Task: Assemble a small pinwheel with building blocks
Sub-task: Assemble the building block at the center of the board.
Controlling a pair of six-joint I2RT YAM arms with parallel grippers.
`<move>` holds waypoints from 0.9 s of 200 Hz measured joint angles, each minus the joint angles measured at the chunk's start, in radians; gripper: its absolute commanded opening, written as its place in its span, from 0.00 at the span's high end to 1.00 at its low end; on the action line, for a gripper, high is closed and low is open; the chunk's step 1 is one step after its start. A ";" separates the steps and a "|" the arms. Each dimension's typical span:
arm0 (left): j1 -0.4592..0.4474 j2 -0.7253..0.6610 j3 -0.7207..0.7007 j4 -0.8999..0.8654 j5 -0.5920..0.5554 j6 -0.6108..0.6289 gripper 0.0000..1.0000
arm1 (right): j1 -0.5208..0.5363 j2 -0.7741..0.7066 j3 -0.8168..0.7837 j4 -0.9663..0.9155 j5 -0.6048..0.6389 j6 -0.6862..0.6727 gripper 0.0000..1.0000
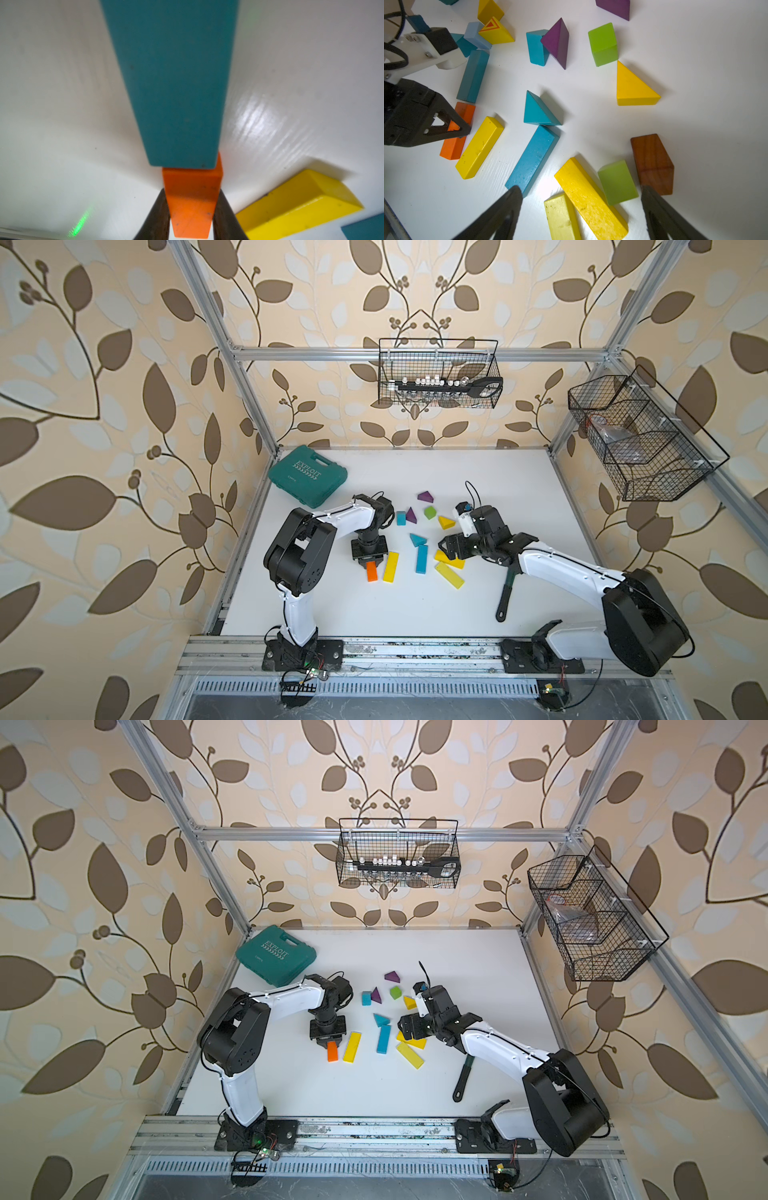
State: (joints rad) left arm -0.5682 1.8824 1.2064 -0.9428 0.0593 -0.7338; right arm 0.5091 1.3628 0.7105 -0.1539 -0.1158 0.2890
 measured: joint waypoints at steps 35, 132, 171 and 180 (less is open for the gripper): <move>0.000 0.000 0.000 0.001 0.000 0.000 0.70 | 0.000 0.000 0.000 0.000 0.000 -0.002 0.09; 0.000 0.000 0.000 -0.008 -0.001 -0.029 0.57 | 0.000 0.001 0.000 0.000 0.000 -0.002 0.09; 0.000 0.000 0.000 -0.009 -0.002 -0.035 0.66 | 0.000 0.001 0.000 0.000 0.000 -0.002 0.09; 0.000 0.000 0.000 -0.010 -0.003 -0.034 0.66 | 0.000 0.001 0.000 0.000 0.000 -0.002 0.10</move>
State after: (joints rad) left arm -0.5682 1.8824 1.2060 -0.9524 0.0559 -0.7681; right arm 0.5091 1.3636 0.7105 -0.1539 -0.1158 0.2874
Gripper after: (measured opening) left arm 0.342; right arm 0.906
